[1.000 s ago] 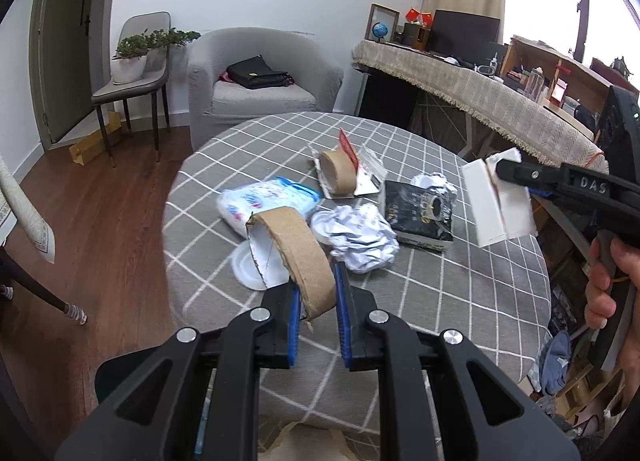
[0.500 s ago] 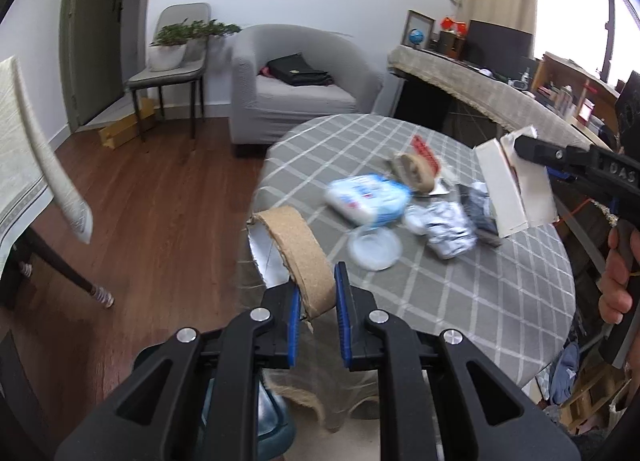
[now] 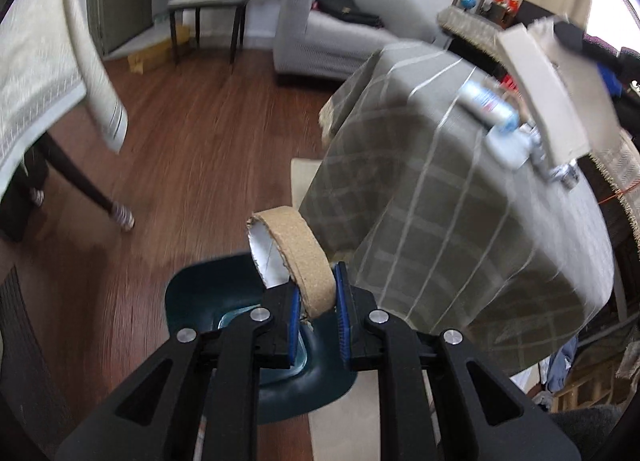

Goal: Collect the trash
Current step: 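Lift the tape roll with the left gripper and carry it over the teal bin, then open the left gripper to drop the tape roll into the bin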

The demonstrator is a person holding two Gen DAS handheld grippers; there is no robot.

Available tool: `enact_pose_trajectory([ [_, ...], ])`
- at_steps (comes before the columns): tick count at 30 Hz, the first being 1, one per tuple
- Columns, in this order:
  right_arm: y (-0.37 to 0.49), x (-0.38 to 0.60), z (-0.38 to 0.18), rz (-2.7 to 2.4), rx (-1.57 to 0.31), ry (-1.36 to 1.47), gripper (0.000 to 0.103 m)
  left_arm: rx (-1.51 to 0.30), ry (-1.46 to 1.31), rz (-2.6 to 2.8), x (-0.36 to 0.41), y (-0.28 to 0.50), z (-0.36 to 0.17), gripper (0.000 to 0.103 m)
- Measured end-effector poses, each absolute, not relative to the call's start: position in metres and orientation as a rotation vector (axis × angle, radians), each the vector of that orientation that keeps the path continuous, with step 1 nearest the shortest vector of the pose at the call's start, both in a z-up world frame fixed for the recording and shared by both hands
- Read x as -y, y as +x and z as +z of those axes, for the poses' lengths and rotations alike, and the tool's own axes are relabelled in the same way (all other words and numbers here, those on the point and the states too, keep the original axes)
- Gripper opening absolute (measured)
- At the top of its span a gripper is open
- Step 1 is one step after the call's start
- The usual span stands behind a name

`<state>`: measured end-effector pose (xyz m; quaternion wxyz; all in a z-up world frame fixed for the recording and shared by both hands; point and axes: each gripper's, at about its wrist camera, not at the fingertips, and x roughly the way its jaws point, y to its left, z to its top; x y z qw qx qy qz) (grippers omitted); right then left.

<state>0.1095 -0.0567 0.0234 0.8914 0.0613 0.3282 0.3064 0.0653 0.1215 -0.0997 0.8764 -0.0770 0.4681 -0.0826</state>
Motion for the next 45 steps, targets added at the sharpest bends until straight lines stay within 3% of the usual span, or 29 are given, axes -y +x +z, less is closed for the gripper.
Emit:
enact_pose_trajectory([
  [16, 0.112, -0.033, -0.021, 0.723, -0.818, 0.018, 0.029, -1.167, -0.173, -0.165, -0.153, 0.054, -0.167, 0.018],
  [17, 0.112, -0.037, -0.024, 0.726, -0.83, 0.014, 0.029, -1.179, -0.164, -0.165, -0.154, 0.053, -0.171, 0.019],
  [21, 0.115, -0.05, -0.037, 0.728, -0.866, -0.006, 0.029, -1.196, -0.172, -0.159, -0.159, 0.048, -0.177, 0.041],
  [28, 0.115, -0.071, -0.058, 0.734, -0.913, -0.044, 0.029, -1.163, -0.186, -0.141, -0.177, 0.046, -0.168, 0.043],
  [39, 0.119, -0.082, -0.067, 0.723, -0.935, -0.064, 0.029, -1.325, -0.176, -0.22, -0.174, 0.044, -0.196, 0.068],
  [45, 0.119, -0.082, -0.068, 0.724, -0.939, -0.069, 0.029, -1.314, -0.051, -0.21, -0.162, 0.04, -0.193, 0.068],
])
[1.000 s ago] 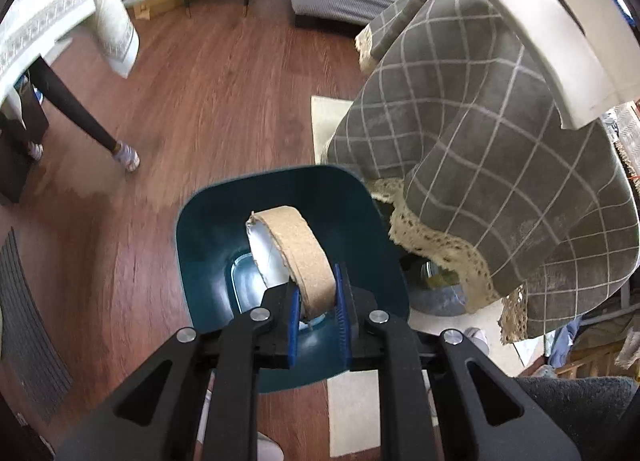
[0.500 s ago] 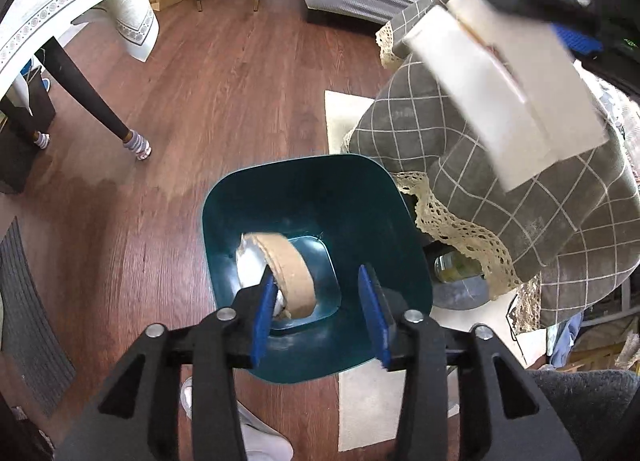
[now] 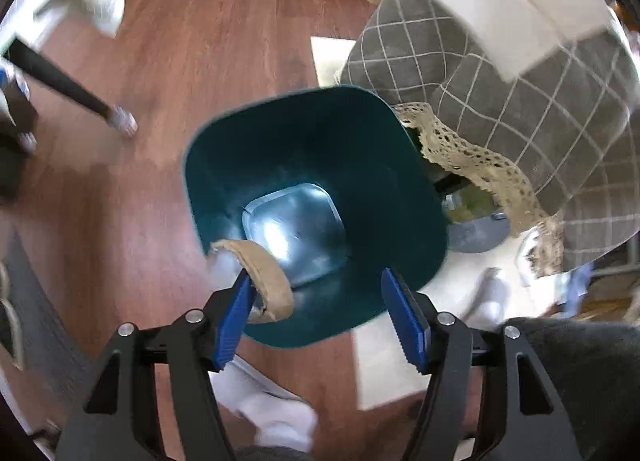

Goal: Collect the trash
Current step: 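Open the left gripper to drop the tape roll into the bin, then carry the paper box over the bin and open the right gripper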

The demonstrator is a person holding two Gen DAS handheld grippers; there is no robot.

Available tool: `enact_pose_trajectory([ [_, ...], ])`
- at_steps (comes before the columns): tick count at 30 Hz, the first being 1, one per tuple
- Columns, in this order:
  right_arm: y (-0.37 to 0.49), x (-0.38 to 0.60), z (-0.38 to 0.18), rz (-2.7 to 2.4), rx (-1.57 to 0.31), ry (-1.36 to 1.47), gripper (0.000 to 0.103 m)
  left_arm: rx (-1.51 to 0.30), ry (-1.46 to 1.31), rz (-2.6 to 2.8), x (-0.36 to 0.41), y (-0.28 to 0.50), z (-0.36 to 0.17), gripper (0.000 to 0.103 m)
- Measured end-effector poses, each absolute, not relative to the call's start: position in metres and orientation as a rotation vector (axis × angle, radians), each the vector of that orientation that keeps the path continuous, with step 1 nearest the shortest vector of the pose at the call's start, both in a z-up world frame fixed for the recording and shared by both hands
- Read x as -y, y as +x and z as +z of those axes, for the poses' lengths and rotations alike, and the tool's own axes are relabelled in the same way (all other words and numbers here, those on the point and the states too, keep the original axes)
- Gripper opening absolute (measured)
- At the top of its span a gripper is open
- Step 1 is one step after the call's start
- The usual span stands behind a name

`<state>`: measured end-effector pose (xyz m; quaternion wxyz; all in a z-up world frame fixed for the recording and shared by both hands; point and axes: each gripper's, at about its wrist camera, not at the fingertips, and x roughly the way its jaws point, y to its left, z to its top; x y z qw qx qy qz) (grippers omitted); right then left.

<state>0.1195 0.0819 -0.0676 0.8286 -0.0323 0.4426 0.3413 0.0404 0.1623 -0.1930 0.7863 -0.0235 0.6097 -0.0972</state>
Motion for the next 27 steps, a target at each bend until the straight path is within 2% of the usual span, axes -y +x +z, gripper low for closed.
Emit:
enact_pose_trajectory([
  [1, 0.12, -0.081, -0.068, 0.722, -0.941, -0.067, 0.029, -1.299, -0.063, -0.233, -0.161, 0.04, -0.189, 0.069],
  [3, 0.121, -0.08, -0.068, 0.717, -0.944, -0.067, 0.029, -1.289, -0.015, -0.215, -0.156, 0.04, -0.188, 0.084],
  [4, 0.121, -0.08, -0.07, 0.715, -0.947, -0.068, 0.029, -1.286, 0.022, -0.193, -0.154, 0.039, -0.189, 0.084],
  [5, 0.122, -0.079, -0.071, 0.714, -0.95, -0.068, 0.029, -1.314, 0.0, -0.208, -0.155, 0.039, -0.194, 0.078],
  [6, 0.122, -0.078, -0.072, 0.714, -0.954, -0.07, 0.029, -1.33, -0.012, -0.214, -0.155, 0.04, -0.196, 0.067],
  [11, 0.123, -0.077, -0.075, 0.711, -0.962, -0.071, 0.029, -1.307, -0.037, -0.207, -0.158, 0.041, -0.188, 0.059],
  [15, 0.125, -0.075, -0.079, 0.706, -0.973, -0.064, 0.029, -1.264, -0.056, -0.193, -0.164, 0.042, -0.175, 0.041],
  [17, 0.127, -0.076, -0.085, 0.705, -0.99, -0.06, 0.029, -1.227, -0.055, -0.181, -0.167, 0.043, -0.164, 0.036],
  [18, 0.127, -0.078, -0.089, 0.704, -0.999, -0.064, 0.029, -1.2, -0.062, -0.173, -0.169, 0.043, -0.157, 0.029],
  [20, 0.126, -0.08, -0.096, 0.707, -1.02, -0.07, 0.029, -1.152, -0.081, -0.165, -0.173, 0.043, -0.141, 0.026],
  [23, 0.123, -0.088, -0.109, 0.713, -1.052, -0.092, 0.029, -1.07, -0.092, -0.144, -0.18, 0.042, -0.117, 0.017],
  [27, 0.117, -0.097, -0.123, 0.719, -1.084, -0.132, 0.029, -0.97, -0.136, -0.114, -0.189, 0.04, -0.087, 0.016],
])
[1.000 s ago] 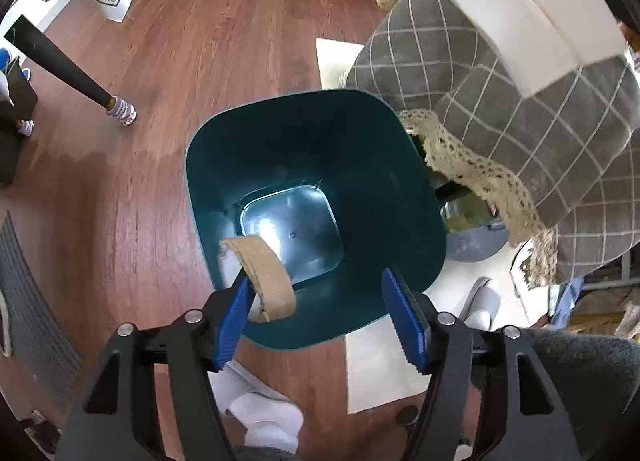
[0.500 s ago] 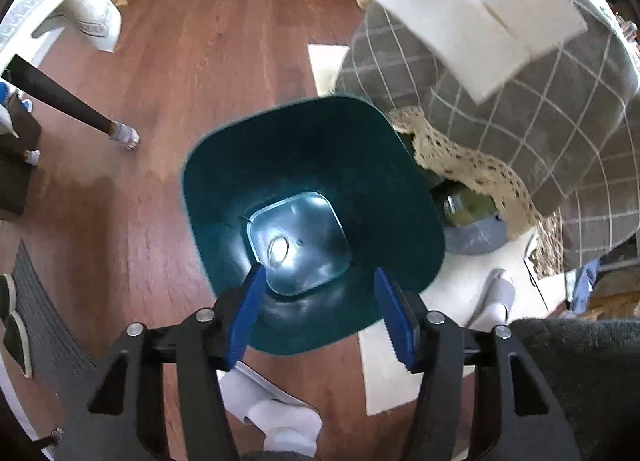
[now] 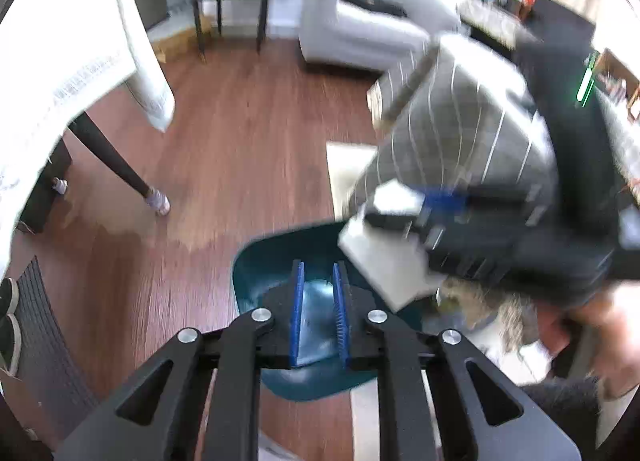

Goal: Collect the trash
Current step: 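Carry the paper box over the bin and open the right gripper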

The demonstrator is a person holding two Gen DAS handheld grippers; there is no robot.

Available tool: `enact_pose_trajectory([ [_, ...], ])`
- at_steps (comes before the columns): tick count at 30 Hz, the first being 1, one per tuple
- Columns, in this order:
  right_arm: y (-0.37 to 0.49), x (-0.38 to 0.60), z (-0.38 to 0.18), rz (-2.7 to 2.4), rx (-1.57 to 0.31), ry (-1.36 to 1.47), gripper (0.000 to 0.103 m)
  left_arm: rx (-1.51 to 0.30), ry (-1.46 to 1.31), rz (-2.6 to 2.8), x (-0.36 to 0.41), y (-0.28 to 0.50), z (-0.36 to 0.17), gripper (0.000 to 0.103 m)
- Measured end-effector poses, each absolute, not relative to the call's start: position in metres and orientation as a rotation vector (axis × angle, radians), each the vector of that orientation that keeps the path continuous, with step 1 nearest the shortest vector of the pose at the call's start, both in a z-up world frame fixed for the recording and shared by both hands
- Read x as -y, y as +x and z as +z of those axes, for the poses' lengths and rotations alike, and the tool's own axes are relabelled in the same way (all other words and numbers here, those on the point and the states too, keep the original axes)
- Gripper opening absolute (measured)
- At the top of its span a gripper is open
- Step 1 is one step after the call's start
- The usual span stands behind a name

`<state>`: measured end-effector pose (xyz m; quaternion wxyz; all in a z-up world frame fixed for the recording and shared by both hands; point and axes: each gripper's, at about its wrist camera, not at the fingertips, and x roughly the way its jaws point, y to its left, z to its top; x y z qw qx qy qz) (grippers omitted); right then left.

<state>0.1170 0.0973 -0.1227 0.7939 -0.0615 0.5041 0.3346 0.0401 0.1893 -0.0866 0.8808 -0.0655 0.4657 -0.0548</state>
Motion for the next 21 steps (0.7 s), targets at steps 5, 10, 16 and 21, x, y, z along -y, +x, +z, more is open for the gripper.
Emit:
enact_pose_trajectory([
  [5, 0.109, -0.105, -0.141, 0.729, -1.12, -0.182, 0.029, -0.873, -0.146, -0.079, -0.198, 0.041, -0.054, 0.015],
  [10, 0.105, -0.108, -0.161, 0.723, -1.144, -0.228, 0.029, -0.814, -0.164, -0.061, -0.201, 0.041, -0.032, 0.015],
  [16, 0.095, -0.112, -0.179, 0.725, -1.163, -0.287, 0.044, -0.761, -0.188, -0.07, -0.198, 0.038, -0.017, 0.015],
  [21, 0.088, -0.113, -0.179, 0.732, -1.161, -0.323, 0.05, -0.699, -0.188, -0.07, -0.192, 0.034, 0.003, 0.016],
])
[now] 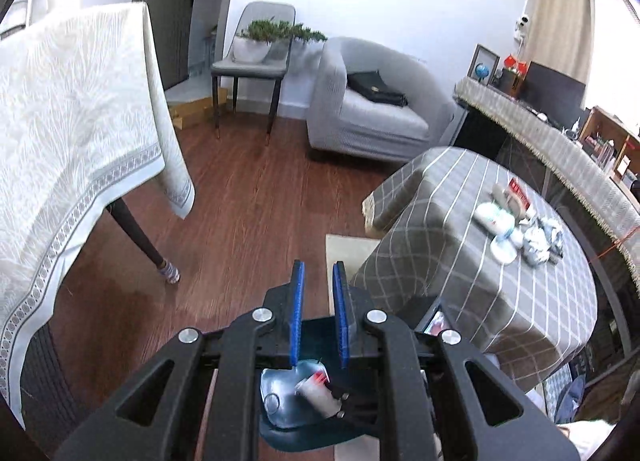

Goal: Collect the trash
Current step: 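Carry the paper box over the bin and open the right gripper, then move both tools back over the table toward the remaining trash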

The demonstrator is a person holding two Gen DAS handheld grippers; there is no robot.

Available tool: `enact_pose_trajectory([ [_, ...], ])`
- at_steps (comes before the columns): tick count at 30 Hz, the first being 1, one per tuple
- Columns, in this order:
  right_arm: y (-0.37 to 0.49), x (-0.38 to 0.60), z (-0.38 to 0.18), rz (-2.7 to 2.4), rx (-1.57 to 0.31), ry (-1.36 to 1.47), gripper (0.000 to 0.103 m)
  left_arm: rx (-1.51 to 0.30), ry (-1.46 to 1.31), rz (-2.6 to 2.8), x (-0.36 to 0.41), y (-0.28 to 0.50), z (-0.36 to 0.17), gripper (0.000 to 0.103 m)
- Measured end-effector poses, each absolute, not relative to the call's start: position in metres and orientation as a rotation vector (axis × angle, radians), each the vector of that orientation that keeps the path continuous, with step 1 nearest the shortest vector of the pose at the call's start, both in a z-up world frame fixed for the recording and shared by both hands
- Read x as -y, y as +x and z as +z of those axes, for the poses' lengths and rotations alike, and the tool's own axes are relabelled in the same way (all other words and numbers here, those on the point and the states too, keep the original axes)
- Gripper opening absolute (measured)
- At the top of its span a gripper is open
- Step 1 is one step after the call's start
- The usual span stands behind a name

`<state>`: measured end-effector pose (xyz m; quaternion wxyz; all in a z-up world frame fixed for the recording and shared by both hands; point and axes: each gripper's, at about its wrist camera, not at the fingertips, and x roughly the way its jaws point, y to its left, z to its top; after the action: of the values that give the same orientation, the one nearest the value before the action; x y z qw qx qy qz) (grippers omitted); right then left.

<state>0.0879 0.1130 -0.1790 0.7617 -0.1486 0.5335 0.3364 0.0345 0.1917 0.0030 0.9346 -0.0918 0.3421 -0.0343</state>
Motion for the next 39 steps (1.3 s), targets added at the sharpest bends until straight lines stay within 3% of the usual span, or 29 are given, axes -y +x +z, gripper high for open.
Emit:
enact_pose_trajectory([
  [11, 0.078, -0.103, -0.131, 0.809, -1.062, -0.275, 0.05, -0.609, -0.144, -0.048, -0.182, 0.031, 0.039, 0.016],
  [13, 0.076, -0.101, -0.118, 0.822, -1.032, -0.264, 0.044, -0.598, -0.148, -0.046, -0.18, 0.029, 0.042, 0.017],
  [17, 0.074, -0.091, -0.087, 0.832, -0.952, -0.245, 0.04, -0.582, -0.145, -0.048, -0.174, 0.029, 0.048, 0.022],
  [21, 0.076, -0.074, -0.064, 0.808, -0.885, -0.229, 0.037, -0.55, -0.143, -0.064, -0.167, 0.027, 0.057, 0.037],
  [27, 0.081, -0.033, -0.042, 0.738, -0.822, -0.198, 0.035, -0.538, -0.111, -0.092, -0.146, 0.031, 0.061, 0.048],
  [37, 0.089, 0.043, -0.019, 0.627, -0.754, -0.127, 0.035, -0.595, -0.084, -0.185, -0.095, 0.053, 0.042, 0.053],
  [39, 0.089, 0.057, -0.016, 0.604, -0.742, -0.122, 0.04, -0.613, -0.079, -0.207, -0.083, 0.057, 0.036, 0.053],
])
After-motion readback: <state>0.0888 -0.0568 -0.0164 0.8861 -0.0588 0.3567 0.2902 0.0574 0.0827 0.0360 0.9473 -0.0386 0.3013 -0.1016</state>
